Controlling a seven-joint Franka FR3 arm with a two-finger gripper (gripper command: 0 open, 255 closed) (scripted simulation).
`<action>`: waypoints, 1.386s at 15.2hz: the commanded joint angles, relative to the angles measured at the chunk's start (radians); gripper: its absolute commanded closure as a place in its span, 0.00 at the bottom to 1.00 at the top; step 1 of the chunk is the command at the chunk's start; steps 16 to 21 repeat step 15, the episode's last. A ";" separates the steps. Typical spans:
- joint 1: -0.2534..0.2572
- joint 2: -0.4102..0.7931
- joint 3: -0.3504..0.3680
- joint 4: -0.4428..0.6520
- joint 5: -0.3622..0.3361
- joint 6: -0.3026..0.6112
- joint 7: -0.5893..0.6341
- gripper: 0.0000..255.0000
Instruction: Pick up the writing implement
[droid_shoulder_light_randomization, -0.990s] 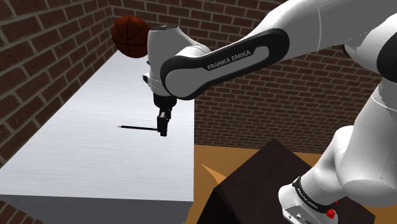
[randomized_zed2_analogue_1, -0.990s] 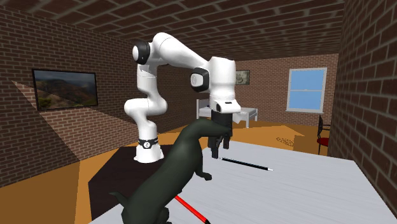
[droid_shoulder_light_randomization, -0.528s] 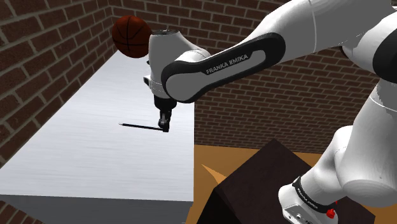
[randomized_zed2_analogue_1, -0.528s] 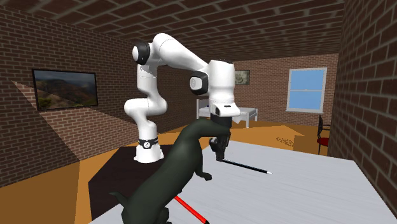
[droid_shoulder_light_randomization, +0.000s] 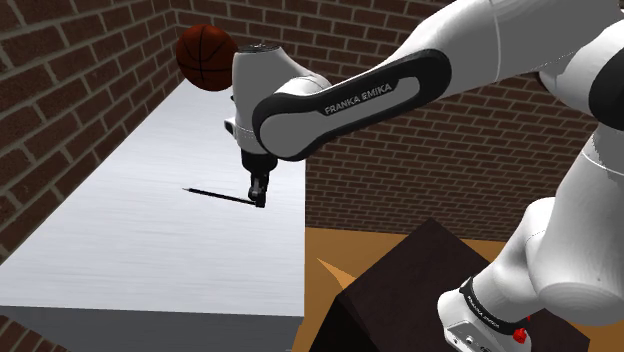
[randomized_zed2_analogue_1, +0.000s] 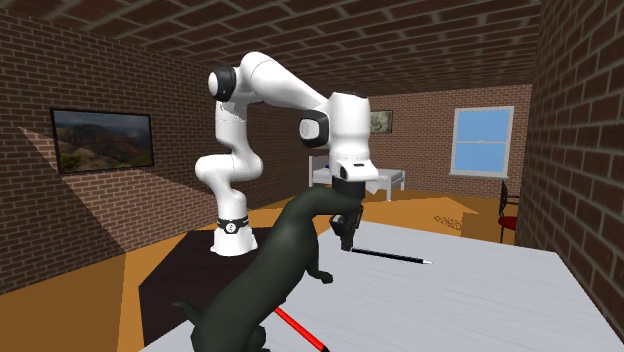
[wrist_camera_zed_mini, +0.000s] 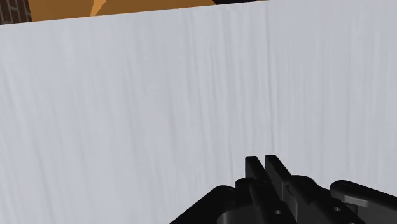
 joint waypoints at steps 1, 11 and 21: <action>0.000 -0.010 0.002 0.010 0.004 -0.024 -0.001 1.00; -0.004 -0.060 0.005 0.084 0.017 -0.146 -0.007 1.00; -0.004 -0.068 0.005 0.103 0.019 -0.172 -0.008 1.00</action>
